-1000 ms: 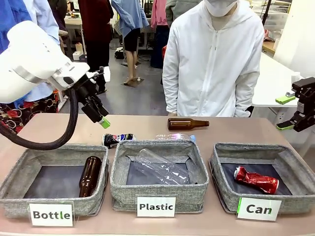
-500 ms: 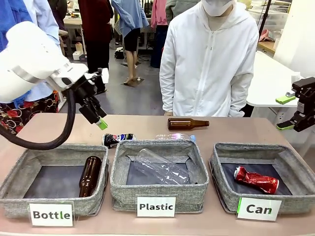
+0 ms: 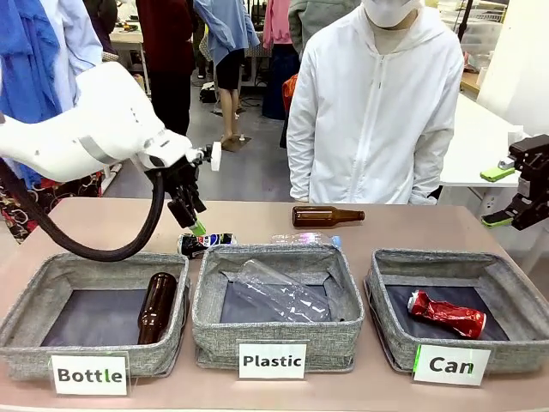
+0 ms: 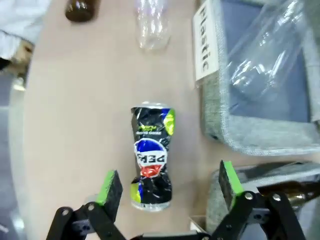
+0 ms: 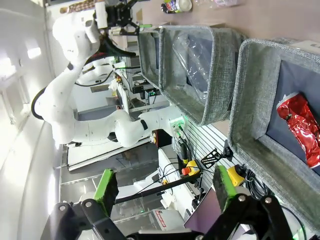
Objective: Sort the can waste into the basket.
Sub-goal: Pick up the can waste from the table and place it in the right Fabric basket.
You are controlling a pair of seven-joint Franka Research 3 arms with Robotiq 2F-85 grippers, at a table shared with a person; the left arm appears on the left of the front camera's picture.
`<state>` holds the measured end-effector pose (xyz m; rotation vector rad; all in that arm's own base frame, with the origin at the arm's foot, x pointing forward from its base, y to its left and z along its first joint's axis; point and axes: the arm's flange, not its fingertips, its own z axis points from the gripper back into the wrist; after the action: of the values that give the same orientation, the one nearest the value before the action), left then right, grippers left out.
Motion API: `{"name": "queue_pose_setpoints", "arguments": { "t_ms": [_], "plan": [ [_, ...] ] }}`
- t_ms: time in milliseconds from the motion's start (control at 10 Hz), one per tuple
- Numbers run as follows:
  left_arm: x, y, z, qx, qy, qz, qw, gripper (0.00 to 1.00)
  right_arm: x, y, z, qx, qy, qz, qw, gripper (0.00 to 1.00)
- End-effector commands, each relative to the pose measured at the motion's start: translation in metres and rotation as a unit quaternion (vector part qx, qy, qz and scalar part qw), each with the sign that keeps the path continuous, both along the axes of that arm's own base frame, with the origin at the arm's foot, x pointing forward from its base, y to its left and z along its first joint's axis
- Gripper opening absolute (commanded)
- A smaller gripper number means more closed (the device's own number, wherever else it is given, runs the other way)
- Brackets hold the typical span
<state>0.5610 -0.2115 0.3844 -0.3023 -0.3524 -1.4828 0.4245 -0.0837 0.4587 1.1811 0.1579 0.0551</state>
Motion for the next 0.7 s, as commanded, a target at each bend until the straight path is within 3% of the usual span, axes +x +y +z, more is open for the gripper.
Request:
{"name": "queue_pose_setpoints", "arguments": {
  "t_ms": [0, 200, 600],
  "plan": [
    [0.005, -0.013, -0.017, 0.052, -0.016, -0.011, 0.998, 1.0, -0.001, -0.002, 0.0, -0.002, -0.01, 0.004, 1.0, 1.0],
    [0.009, -0.023, -0.039, 0.081, -0.036, -0.02, 0.996, 1.0, -0.001, -0.002, 0.0, -0.002, -0.01, 0.004, 1.0, 1.0],
    [0.013, -0.034, -0.07, 0.137, -0.014, -0.029, 0.99, 1.0, -0.001, -0.002, 0.0, -0.002, -0.01, 0.004, 1.0, 1.0]
  ]
}}
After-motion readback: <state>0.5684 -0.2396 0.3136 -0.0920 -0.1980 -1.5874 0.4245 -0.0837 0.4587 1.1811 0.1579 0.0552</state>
